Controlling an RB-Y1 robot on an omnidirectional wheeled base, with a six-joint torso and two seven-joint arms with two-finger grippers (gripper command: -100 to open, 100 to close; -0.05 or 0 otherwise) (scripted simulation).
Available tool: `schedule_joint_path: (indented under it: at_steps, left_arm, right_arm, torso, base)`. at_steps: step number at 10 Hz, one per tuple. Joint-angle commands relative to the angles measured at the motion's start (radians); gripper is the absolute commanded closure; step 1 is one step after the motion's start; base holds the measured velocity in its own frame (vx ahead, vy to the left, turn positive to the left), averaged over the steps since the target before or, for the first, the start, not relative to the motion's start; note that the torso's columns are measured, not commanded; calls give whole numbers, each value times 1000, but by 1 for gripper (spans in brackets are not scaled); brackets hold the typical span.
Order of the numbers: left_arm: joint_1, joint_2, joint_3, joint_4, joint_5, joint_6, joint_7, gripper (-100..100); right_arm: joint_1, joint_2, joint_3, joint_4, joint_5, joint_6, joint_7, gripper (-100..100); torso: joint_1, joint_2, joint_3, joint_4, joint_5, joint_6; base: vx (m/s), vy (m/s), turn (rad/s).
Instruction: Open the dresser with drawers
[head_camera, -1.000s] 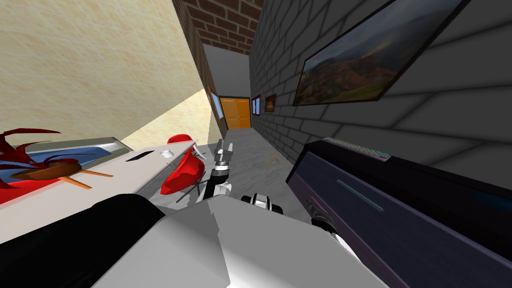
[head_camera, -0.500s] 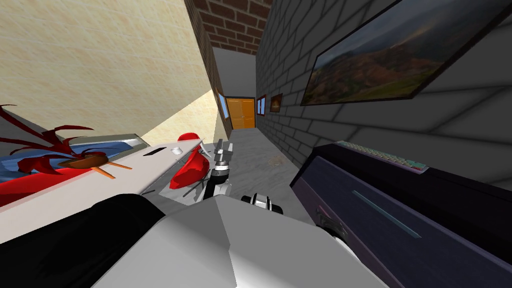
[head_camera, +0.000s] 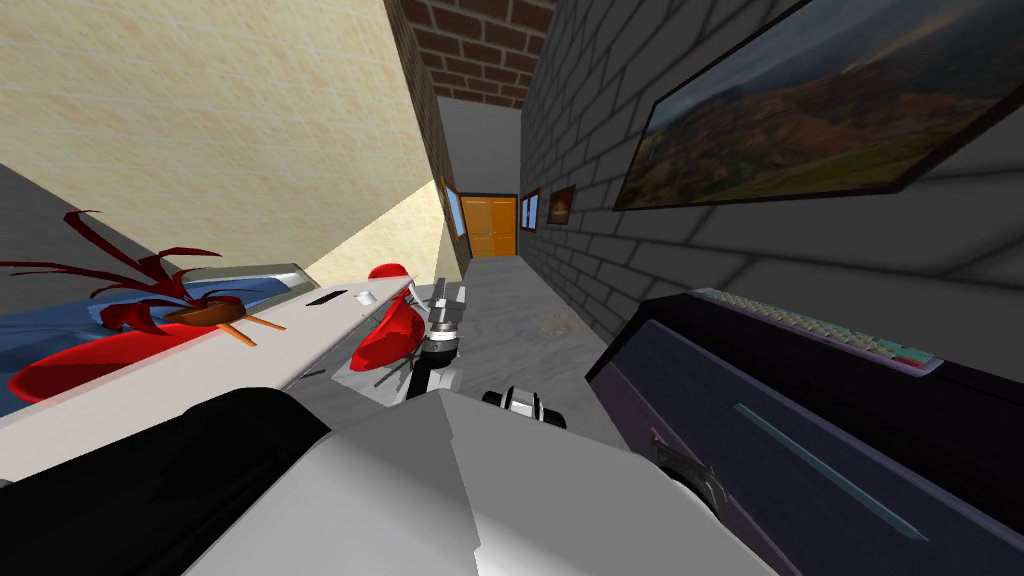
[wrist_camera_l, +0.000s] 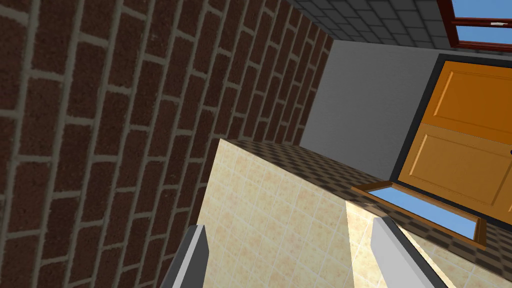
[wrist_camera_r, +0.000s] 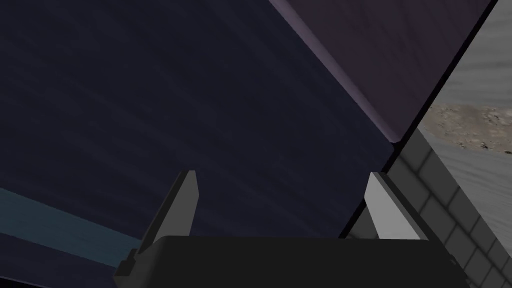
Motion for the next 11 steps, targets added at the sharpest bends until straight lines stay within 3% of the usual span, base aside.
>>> schedule_joint_path:
  at_steps: [1,5,6,11]
  left_arm:
    - [0,0,0,0,0,0,0,0]
    - [0,0,0,0,0,0,0,0]
    - [0,0,0,0,0,0,0,0]
    - [0,0,0,0,0,0,0,0]
  right_arm:
    - [-5,-17,2,32,28,58,30,-100]
    - [-23,-51,8,123,110,167,93,-100]
    - [-23,-51,8,123,110,178,93,-100]
    - [-44,-91,12,221,199,310,170,-100]
  torso:
    - [0,0,0,0,0,-1]
    - [0,-1,0,0,0,-1]
    - [-1,-1,-1,0,0,0]
    - [0,0,0,0,0,0]
  base:
    - [31,3,65]
    - [37,4,88]
    - [31,-4,43]
    - [28,1,68]
